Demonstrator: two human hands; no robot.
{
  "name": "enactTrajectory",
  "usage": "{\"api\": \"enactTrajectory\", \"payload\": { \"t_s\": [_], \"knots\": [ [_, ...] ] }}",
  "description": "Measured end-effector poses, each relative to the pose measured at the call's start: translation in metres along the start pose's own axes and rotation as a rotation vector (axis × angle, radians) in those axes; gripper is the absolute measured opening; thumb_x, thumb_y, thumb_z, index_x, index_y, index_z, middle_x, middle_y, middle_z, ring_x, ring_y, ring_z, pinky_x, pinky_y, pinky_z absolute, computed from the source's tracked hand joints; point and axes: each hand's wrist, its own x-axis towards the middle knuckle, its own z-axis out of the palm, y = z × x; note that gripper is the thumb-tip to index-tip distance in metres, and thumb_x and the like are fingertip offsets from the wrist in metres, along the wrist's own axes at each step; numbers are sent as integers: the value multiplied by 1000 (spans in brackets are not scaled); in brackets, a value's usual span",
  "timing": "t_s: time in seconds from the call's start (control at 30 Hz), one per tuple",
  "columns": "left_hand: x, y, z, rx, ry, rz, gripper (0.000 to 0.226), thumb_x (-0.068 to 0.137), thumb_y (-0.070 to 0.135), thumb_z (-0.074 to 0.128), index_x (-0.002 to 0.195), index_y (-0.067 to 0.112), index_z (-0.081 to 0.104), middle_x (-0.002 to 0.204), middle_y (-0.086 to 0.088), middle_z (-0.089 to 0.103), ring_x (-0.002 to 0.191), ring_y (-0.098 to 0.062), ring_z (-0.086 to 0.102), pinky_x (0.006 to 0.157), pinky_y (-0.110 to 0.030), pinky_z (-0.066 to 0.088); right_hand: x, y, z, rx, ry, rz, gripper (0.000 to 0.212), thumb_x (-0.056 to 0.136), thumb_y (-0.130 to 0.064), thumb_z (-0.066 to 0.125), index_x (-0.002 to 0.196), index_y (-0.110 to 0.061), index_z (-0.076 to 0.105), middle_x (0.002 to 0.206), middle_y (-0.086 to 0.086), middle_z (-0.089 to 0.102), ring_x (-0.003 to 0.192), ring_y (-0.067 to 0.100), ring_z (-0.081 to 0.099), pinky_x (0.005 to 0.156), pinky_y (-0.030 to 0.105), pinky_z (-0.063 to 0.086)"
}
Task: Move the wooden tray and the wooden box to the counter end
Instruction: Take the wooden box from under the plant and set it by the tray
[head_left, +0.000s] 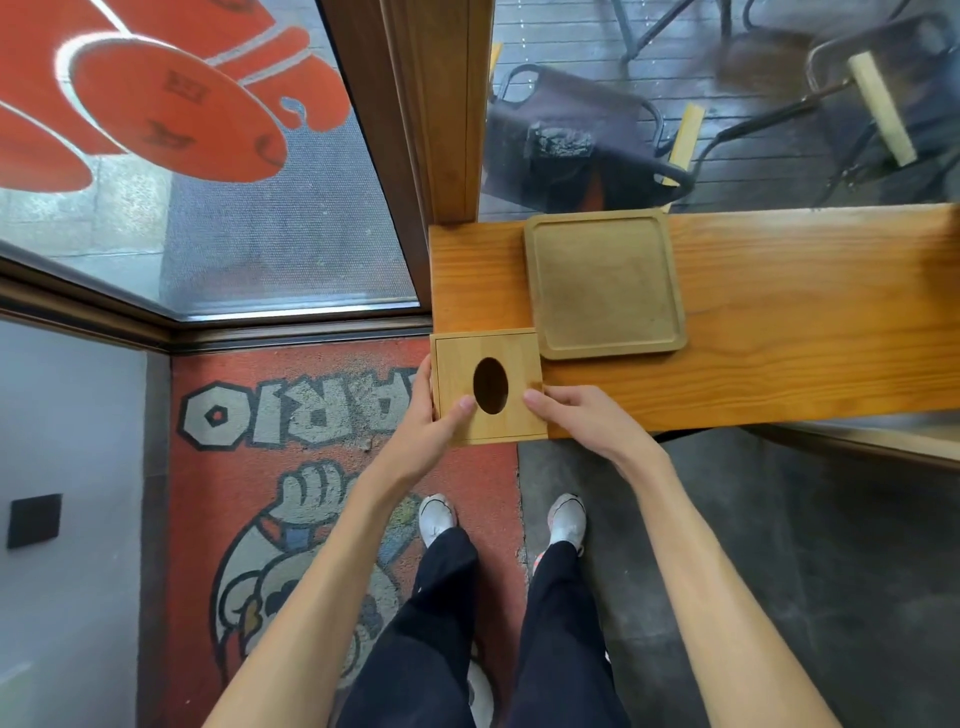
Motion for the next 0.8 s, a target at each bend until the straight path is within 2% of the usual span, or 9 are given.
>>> {"api": "enactTrajectory", "payload": {
  "t_s": [0.07, 0.17, 0.3, 0.4, 0.5, 0.63, 0.8],
  "knots": [
    [0, 0, 0, 4, 2, 2, 86, 97, 35, 59, 157, 32, -2, 157, 2, 33, 138, -20, 42, 118, -50, 33, -1, 0, -1, 11, -4, -4, 59, 93, -53, 57, 139, -17, 58, 146, -4, 56, 138, 12, 46, 105, 26, 31],
    [0, -1, 1, -1, 3, 4, 87, 95, 37, 60, 157, 33, -1, 157, 0, 34, 138, -21, 44, 117, -48, 35, -1, 3, -2, 36, -8, -9, 58, 94, -51, 57, 139, -16, 58, 147, -5, 54, 138, 11, 45, 103, 25, 29],
    [3, -3, -1, 4, 3, 10, 84, 97, 32, 60, 157, 31, 1, 155, -1, 37, 134, -19, 47, 109, -39, 42, 0, 3, -2, 73, -19, 8, 50, 94, -48, 59, 133, -16, 63, 130, -19, 54, 125, 0, 47, 99, 23, 30],
    [6, -8, -3, -8, 1, 5, 83, 97, 32, 60, 157, 31, 2, 154, -2, 39, 131, -18, 50, 93, -25, 47, 3, 7, -1, 67, -22, 3, 50, 92, -52, 60, 128, -19, 69, 135, -10, 64, 128, 6, 54, 107, 28, 36],
    [6, -10, -3, -24, 2, 4, 83, 97, 33, 59, 156, 35, 1, 152, -1, 40, 128, -16, 52, 87, -20, 48, 4, 7, -1, 57, -22, 2, 55, 90, -57, 60, 129, -19, 68, 137, -6, 64, 131, 9, 54, 113, 33, 36],
    [8, -12, -5, -48, 0, 7, 85, 96, 35, 61, 156, 37, 1, 152, -2, 40, 129, -18, 53, 89, -24, 51, 4, 7, 0, 67, -19, -6, 53, 93, -50, 59, 134, -17, 63, 135, -16, 53, 129, 4, 47, 104, 26, 32],
    [8, -13, -3, -25, 0, -26, 85, 98, 33, 58, 156, 31, -4, 152, 1, 36, 133, -20, 49, 89, -22, 49, 2, 8, 4, 118, 8, 0, 50, 93, -50, 59, 131, -18, 65, 141, -3, 61, 134, 11, 51, 107, 27, 35]
  ]
}}
